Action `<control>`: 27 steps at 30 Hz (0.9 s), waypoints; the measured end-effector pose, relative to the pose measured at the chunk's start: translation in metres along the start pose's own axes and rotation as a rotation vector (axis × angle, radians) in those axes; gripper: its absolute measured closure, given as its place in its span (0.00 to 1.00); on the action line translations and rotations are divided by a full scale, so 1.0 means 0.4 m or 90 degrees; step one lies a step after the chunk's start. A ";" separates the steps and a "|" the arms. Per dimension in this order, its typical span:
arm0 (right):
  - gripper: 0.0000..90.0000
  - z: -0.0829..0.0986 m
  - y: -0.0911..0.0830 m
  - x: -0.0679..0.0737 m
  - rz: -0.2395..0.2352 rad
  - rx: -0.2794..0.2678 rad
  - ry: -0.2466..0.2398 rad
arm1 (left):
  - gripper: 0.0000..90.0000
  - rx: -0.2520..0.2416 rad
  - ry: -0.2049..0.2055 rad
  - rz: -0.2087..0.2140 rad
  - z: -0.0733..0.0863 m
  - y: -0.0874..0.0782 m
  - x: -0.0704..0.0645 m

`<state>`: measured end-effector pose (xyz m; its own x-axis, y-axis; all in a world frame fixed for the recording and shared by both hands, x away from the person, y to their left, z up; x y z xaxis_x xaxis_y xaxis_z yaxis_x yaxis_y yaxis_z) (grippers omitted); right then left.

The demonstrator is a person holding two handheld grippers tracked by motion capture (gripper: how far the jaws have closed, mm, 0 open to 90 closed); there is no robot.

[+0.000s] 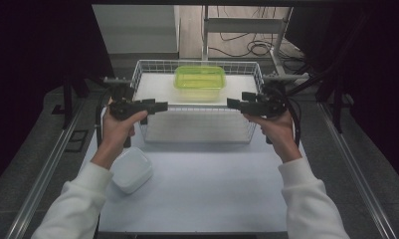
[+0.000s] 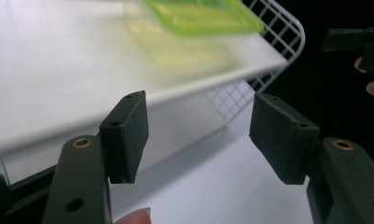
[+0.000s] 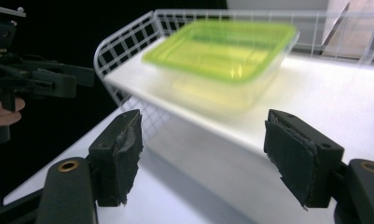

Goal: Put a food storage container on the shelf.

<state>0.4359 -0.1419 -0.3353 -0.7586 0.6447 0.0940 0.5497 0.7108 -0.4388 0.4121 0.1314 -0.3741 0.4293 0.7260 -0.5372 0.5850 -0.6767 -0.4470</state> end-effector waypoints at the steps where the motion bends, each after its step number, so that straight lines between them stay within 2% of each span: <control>1: 0.31 0.000 0.000 0.000 0.000 0.000 0.000 | 0.42 0.001 0.000 0.002 0.023 -0.005 0.001; 2: 0.31 0.032 -0.014 0.009 -0.004 0.004 -0.007 | 0.43 0.001 0.004 0.006 0.061 -0.011 0.003; 3: 0.31 0.032 -0.014 0.009 -0.004 0.004 -0.007 | 0.43 0.001 0.004 0.006 0.061 -0.011 0.003; 4: 0.31 0.064 -0.026 0.015 -0.009 0.010 -0.011 | 0.43 0.005 0.007 0.005 0.088 -0.014 0.005; 5: 0.31 0.064 -0.026 0.015 -0.009 0.010 -0.011 | 0.43 0.007 0.010 0.004 0.109 -0.016 0.007; 6: 0.31 0.099 -0.038 0.021 -0.014 0.014 -0.011 | 0.43 0.009 0.012 0.000 0.148 -0.016 0.010; 7: 0.31 0.099 -0.038 0.021 -0.014 0.014 -0.011 | 0.43 0.009 0.012 0.000 0.148 -0.016 0.010; 8: 0.31 0.110 -0.041 0.022 -0.016 0.012 -0.010 | 0.43 0.013 0.017 -0.002 0.168 -0.015 0.010; 9: 0.31 0.127 -0.046 0.024 -0.022 0.011 -0.002 | 0.43 0.019 0.025 -0.010 0.186 -0.014 0.011; 10: 0.33 0.163 -0.052 0.022 -0.020 0.010 0.012 | 0.43 0.022 0.033 -0.019 0.204 -0.012 0.013; 12: 0.34 0.197 -0.054 0.022 -0.022 0.016 0.021 | 0.43 0.039 0.050 -0.036 0.259 -0.001 0.022; 15: 0.34 0.267 -0.048 0.022 -0.026 0.045 0.033 | 0.41 0.062 0.049 -0.043 0.309 0.008 0.035; 16: 0.34 0.267 -0.048 0.022 -0.026 0.045 0.033 | 0.41 0.062 0.049 -0.043 0.309 0.008 0.035; 17: 0.34 0.287 -0.046 0.022 -0.027 0.053 0.040 | 0.41 0.069 0.047 -0.043 0.325 0.010 0.042; 18: 0.34 0.329 -0.038 0.023 -0.029 0.074 0.051 | 0.40 0.083 0.041 -0.044 0.350 0.015 0.051; 19: 0.34 0.329 -0.038 0.023 -0.029 0.074 0.051 | 0.39 0.083 0.041 -0.044 0.350 0.015 0.051; 20: 0.34 0.369 -0.030 0.027 -0.031 0.100 0.059 | 0.38 0.109 0.046 -0.054 0.376 0.020 0.063; 21: 0.34 0.369 -0.030 0.027 -0.031 0.100 0.059 | 0.38 0.109 0.046 -0.054 0.376 0.020 0.063; 24: 0.34 0.418 -0.025 0.033 -0.031 0.122 0.064 | 0.38 0.124 0.037 -0.059 0.401 0.022 0.079; 26: 0.34 0.459 -0.021 0.040 -0.028 0.150 0.065 | 0.38 0.129 0.034 -0.061 0.408 0.023 0.086; 27: 0.34 0.459 -0.021 0.040 -0.028 0.150 0.065 | 0.38 0.129 0.034 -0.061 0.408 0.023 0.086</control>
<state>0.3551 -0.1894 -0.4941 -0.7339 0.6485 0.2021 0.4117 0.6613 -0.6270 0.3201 0.1303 -0.5135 0.4177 0.7899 -0.4491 0.4770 -0.6113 -0.6315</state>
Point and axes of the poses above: each handheld gripper's, and its own axes: y roughly forward along the jaws, z roughly out of its underside, x roughly to its left, the point moved 8 cm from there along y, roughly forward along the jaws, and after that the axes turned 9 degrees about -y, right-handed, at the moved point
